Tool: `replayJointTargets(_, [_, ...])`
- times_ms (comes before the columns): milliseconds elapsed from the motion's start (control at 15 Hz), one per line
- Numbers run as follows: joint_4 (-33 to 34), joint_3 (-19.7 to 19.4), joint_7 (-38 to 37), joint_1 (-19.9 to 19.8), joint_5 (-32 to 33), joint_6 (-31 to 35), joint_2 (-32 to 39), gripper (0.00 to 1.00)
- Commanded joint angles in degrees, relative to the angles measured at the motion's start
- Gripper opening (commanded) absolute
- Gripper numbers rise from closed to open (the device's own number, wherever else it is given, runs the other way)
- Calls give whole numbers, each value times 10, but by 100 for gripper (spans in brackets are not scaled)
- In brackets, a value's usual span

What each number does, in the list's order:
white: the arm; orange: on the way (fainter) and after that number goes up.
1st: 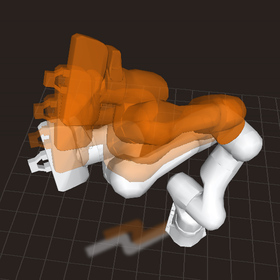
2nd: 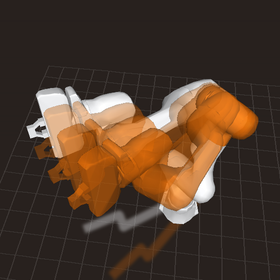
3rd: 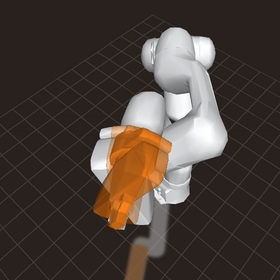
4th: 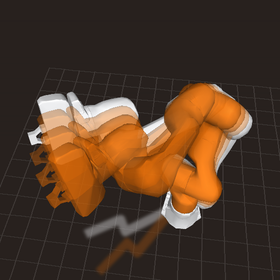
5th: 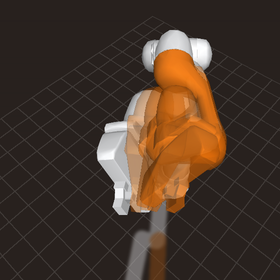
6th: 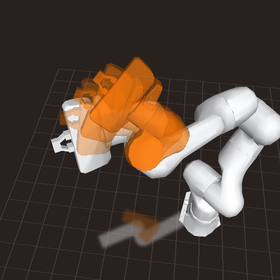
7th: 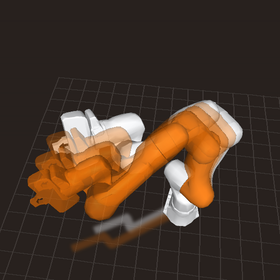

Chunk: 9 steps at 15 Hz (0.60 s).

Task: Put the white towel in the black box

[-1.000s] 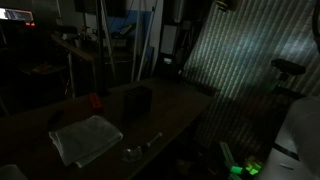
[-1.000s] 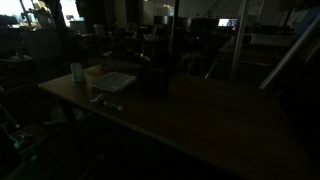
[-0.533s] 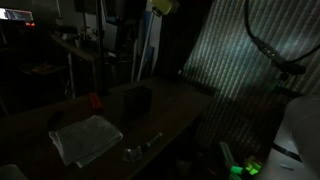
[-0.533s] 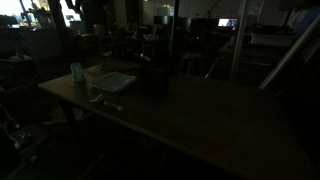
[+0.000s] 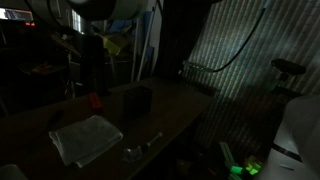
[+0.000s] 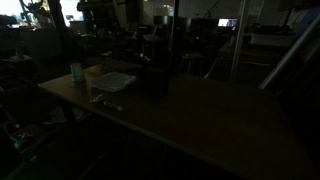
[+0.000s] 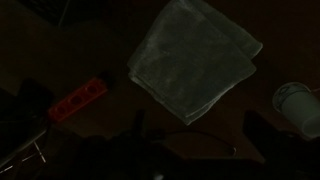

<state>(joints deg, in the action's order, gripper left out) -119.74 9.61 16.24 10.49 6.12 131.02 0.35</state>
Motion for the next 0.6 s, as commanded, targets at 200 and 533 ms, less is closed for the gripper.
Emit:
replayJointTargets(200, [94,-4,20,-7,24,70,186,100])
replayJointTargets(533, [146,-7,30,-10,34,102,301,100])
